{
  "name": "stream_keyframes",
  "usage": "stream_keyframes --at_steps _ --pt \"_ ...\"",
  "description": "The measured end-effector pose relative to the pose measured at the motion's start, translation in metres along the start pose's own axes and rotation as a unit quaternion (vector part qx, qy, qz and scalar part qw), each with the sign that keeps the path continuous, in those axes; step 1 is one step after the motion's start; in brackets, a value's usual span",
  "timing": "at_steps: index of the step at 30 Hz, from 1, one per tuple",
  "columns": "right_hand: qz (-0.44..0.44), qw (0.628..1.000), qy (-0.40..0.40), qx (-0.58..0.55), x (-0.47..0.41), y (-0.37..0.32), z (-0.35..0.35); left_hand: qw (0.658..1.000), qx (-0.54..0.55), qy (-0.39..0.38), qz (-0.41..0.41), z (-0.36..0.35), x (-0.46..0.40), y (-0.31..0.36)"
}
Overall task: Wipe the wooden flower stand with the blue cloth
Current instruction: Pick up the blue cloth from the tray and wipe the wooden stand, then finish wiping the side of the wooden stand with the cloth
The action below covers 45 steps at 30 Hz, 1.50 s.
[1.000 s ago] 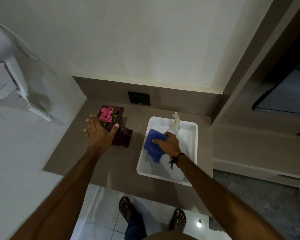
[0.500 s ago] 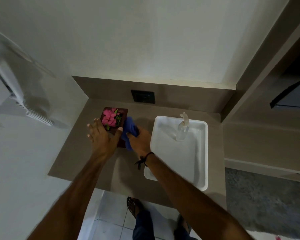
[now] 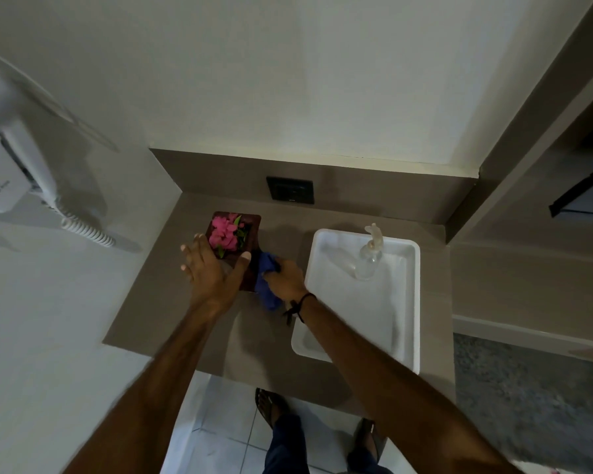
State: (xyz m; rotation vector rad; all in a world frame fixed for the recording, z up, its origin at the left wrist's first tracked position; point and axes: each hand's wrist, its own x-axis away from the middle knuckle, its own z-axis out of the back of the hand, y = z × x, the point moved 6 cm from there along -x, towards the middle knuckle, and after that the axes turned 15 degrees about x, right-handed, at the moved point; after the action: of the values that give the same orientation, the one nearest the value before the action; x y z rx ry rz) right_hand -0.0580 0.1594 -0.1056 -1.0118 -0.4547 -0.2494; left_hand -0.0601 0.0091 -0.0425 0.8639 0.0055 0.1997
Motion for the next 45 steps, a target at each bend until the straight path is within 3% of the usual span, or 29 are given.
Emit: stream_keyframes --at_steps 3,5,8,14,18,24,28,30,35,40,45 --pt "-0.015 0.981 0.015 -0.193 0.01 -0.017 0.008 1.0 0.01 0.008 -0.006 0.001 -0.002 0.001" --pt "-0.016 0.969 0.033 -0.245 0.014 -0.023 0.013 1.0 0.018 0.011 -0.011 0.001 -0.003 0.0" --pt "0.02 0.982 0.065 -0.179 0.023 -0.015 0.005 1.0 0.024 0.011 -0.014 0.0 -0.001 -0.002" --pt "0.011 0.998 0.004 0.064 0.007 0.013 -0.025 1.0 0.017 0.009 -0.005 0.0 0.0 -0.004" --pt "-0.022 0.995 0.025 0.098 -0.005 0.014 -0.021 1.0 0.015 0.003 -0.01 0.001 0.001 -0.001" --pt "-0.027 0.998 0.038 -0.042 -0.004 -0.003 -0.006 1.0 0.018 0.003 -0.017 0.003 0.003 0.005" --pt "-0.004 0.969 0.044 -0.243 0.009 -0.024 0.011 1.0 0.003 -0.004 -0.014 0.002 0.003 0.005" --pt "0.021 0.963 0.065 -0.261 0.013 -0.025 0.016 1.0 0.002 -0.008 -0.012 0.001 0.004 0.004" --pt "0.042 0.988 0.086 -0.117 0.014 -0.013 -0.004 1.0 0.015 -0.006 -0.009 -0.001 0.005 0.002" --pt "0.001 0.996 0.037 0.083 -0.006 0.015 -0.022 1.0 0.023 -0.006 0.0 -0.002 0.004 -0.002" --pt "-0.037 0.996 0.049 0.071 -0.015 0.015 -0.02 1.0 0.017 -0.005 0.004 -0.002 0.003 -0.003"
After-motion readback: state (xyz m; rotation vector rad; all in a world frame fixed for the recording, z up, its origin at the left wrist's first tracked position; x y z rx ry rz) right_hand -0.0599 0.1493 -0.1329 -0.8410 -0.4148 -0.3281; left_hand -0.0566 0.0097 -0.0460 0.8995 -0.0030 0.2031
